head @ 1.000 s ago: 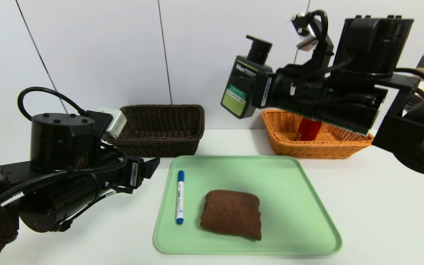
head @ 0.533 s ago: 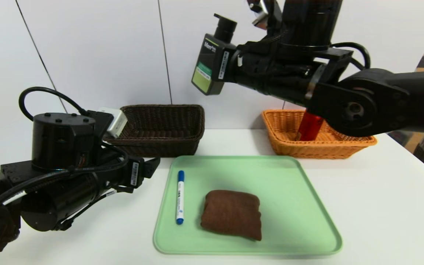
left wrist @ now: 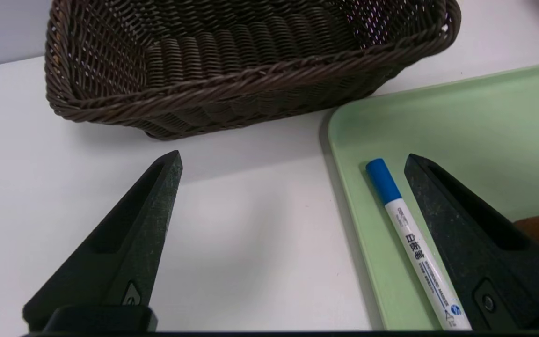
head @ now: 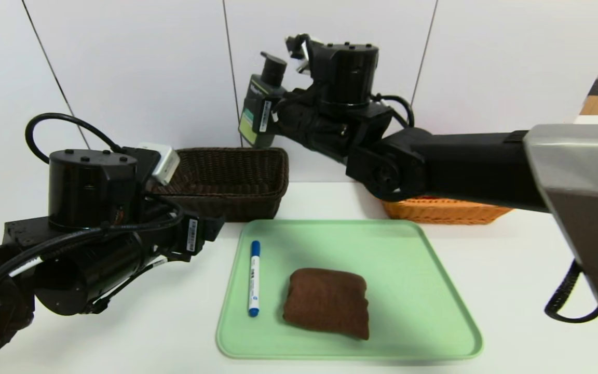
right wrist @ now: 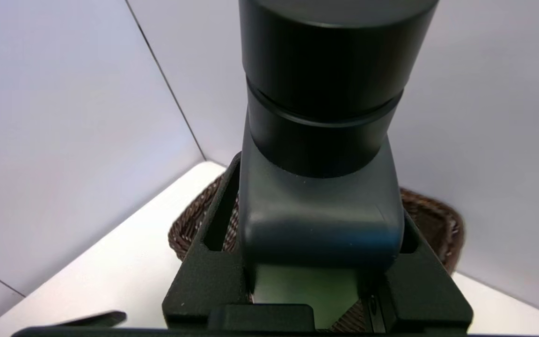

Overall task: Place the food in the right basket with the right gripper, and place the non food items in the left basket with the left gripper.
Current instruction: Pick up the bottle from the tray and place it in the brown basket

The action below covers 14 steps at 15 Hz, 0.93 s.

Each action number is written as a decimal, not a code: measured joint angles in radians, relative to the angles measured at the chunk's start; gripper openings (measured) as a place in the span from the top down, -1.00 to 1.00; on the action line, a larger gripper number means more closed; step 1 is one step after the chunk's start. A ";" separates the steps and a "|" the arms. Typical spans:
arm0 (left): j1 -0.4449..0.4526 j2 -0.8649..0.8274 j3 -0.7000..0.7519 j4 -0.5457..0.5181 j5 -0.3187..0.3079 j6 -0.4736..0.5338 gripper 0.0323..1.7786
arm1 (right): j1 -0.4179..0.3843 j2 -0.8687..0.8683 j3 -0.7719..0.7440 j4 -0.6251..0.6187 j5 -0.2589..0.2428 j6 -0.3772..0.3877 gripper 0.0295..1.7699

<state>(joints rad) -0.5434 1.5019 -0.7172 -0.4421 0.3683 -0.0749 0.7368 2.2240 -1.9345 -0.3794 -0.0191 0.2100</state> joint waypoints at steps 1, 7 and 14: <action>0.003 0.001 -0.008 0.007 0.010 0.002 -0.90 | 0.002 0.030 -0.008 -0.005 0.002 0.000 0.33; 0.007 -0.013 -0.055 0.113 0.019 0.004 -0.90 | -0.010 0.155 -0.018 -0.016 0.011 0.002 0.33; 0.007 -0.020 -0.099 0.162 0.036 0.007 -0.90 | -0.011 0.214 -0.023 -0.055 0.009 0.003 0.33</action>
<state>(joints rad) -0.5360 1.4817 -0.8160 -0.2800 0.4045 -0.0681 0.7260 2.4377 -1.9574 -0.4347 -0.0104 0.2134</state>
